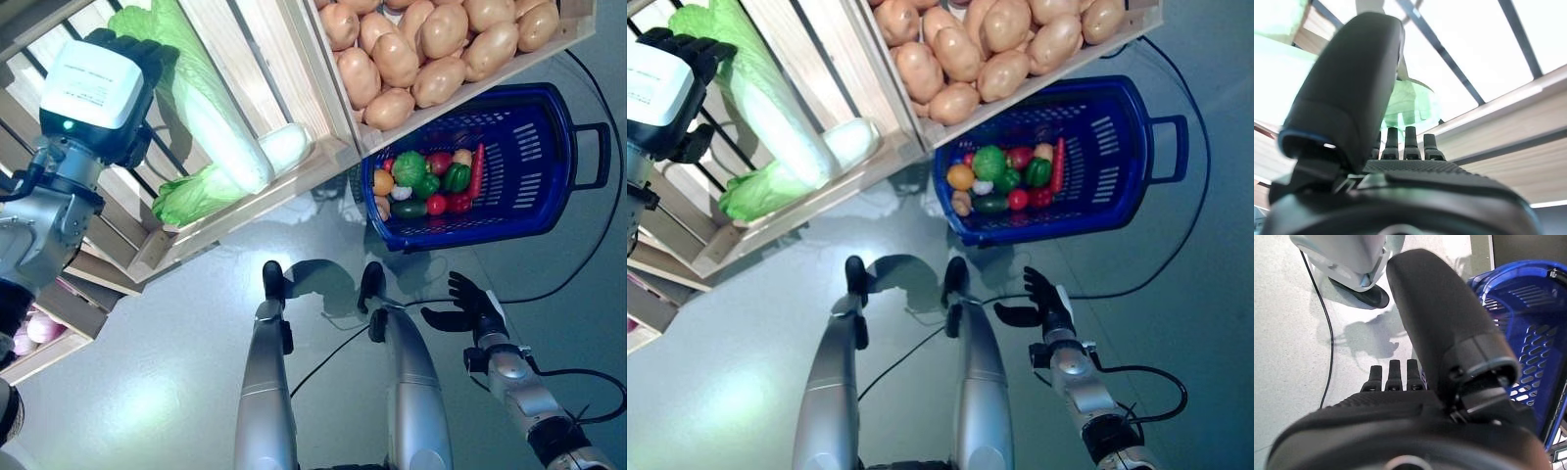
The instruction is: Put vegetables into the basket
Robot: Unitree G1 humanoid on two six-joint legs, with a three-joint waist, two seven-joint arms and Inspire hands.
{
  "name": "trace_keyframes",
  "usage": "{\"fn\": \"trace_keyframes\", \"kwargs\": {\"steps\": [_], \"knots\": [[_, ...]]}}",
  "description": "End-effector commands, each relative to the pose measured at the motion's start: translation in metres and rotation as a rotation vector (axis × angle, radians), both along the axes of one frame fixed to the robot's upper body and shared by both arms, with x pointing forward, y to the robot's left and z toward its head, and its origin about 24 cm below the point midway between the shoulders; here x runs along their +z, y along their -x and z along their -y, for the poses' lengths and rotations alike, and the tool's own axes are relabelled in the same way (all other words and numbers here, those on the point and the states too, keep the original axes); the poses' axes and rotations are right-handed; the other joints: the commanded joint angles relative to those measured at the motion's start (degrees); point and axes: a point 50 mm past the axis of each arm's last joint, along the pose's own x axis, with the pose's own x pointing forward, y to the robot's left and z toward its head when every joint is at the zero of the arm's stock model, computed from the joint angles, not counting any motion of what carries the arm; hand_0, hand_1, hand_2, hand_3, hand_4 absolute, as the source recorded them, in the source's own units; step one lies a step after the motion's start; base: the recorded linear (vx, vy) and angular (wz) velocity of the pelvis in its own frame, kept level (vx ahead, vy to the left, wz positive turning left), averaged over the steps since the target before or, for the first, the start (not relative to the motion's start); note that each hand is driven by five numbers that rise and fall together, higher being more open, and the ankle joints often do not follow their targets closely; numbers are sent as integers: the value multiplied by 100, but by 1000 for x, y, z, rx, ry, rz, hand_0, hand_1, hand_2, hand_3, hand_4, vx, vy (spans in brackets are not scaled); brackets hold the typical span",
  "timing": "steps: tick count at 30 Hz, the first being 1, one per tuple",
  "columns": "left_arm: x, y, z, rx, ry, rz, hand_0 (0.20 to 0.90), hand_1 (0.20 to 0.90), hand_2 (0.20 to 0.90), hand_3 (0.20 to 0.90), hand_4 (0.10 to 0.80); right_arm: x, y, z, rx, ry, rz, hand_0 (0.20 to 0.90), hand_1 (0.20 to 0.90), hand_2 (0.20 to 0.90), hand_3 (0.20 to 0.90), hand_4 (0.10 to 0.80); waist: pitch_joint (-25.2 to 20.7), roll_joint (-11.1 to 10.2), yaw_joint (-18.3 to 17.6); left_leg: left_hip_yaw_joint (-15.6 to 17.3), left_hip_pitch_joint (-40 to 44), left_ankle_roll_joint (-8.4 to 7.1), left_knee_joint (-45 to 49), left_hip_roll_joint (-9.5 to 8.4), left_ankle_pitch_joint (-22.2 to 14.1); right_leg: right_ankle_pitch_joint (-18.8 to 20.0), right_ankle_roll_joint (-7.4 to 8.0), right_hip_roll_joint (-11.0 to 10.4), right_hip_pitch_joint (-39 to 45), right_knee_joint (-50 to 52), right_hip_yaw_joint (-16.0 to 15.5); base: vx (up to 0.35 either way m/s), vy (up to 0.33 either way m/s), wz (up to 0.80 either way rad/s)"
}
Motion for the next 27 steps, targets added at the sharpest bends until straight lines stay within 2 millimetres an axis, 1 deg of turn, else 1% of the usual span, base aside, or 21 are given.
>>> {"fn": "trace_keyframes", "kwargs": {"steps": [1,5,9,13,17,27], "knots": [[43,15,-13,53,-45,282,900,900,900,900,800,8,18,29,-54,85,44,900,900,900,900,800,-2,284,-182,351,-75,209,257,-80,-144,265,243,-87,495,-452,130,0,0,0],[44,16,-16,45,-47,395,900,900,900,900,800,8,16,27,-58,83,46,900,900,900,900,800,-2,217,-202,339,-139,212,326,-51,-163,255,226,-65,427,-391,150,0,0,0],[43,14,-14,38,-53,460,900,900,900,900,800,8,14,24,-56,80,49,900,900,900,900,800,-2,141,-226,304,-232,225,416,-41,-188,251,212,-20,325,-287,191,0,0,0],[37,11,-16,42,-25,485,900,900,900,900,800,9,13,22,-53,79,53,900,900,900,900,800,-2,91,-238,282,-298,227,447,-40,-189,260,216,0,250,-241,218,0,0,0],[33,6,-12,29,-21,501,900,900,900,900,800,13,10,19,-45,84,64,900,900,900,900,800,-2,2,-259,276,-345,238,458,-50,-205,273,221,40,186,-218,257,0,0,0],[40,-1,-4,14,-9,533,900,900,900,900,800,20,5,18,-34,105,92,900,900,900,900,800,-2,-80,-311,252,-483,251,537,-48,-248,261,233,102,28,-101,300,0,0,0]]}}
